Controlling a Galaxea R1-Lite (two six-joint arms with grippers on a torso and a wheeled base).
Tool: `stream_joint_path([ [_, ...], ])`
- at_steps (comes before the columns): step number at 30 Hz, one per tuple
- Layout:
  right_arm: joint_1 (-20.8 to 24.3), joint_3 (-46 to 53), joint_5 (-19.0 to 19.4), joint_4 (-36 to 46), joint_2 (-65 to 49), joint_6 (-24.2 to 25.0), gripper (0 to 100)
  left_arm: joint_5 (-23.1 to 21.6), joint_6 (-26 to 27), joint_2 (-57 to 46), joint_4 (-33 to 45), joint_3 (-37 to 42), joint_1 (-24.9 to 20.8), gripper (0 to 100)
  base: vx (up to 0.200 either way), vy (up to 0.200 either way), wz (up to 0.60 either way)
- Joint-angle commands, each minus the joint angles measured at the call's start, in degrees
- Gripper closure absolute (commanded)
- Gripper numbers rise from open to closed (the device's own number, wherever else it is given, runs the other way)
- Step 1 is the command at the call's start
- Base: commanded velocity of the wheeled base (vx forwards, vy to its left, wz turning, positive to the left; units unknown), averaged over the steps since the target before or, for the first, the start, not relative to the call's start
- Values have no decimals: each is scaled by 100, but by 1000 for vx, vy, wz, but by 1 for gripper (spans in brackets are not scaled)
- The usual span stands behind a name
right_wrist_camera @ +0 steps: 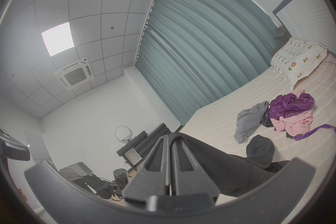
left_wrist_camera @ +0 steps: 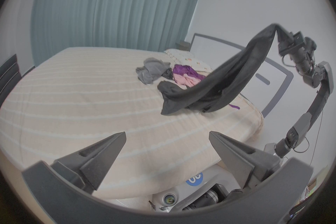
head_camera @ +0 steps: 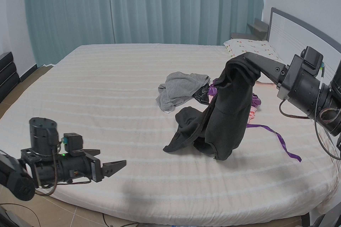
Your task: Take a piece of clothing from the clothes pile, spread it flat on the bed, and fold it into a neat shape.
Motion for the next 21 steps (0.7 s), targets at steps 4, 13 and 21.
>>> stream_joint_path([
  [4,37,-269,-1,33,-27,-252,100,19,-21,2492,-333,-1435,-746,0,0,0,0],
  [13,45,-207,-1,33,-1,-296,100,10,-12,3872,-614,-2481,-1001,0,0,0,0],
  [21,45,-286,-36,16,140,-305,100,-16,-91,4584,-1036,-3052,-1151,0,0,0,0],
])
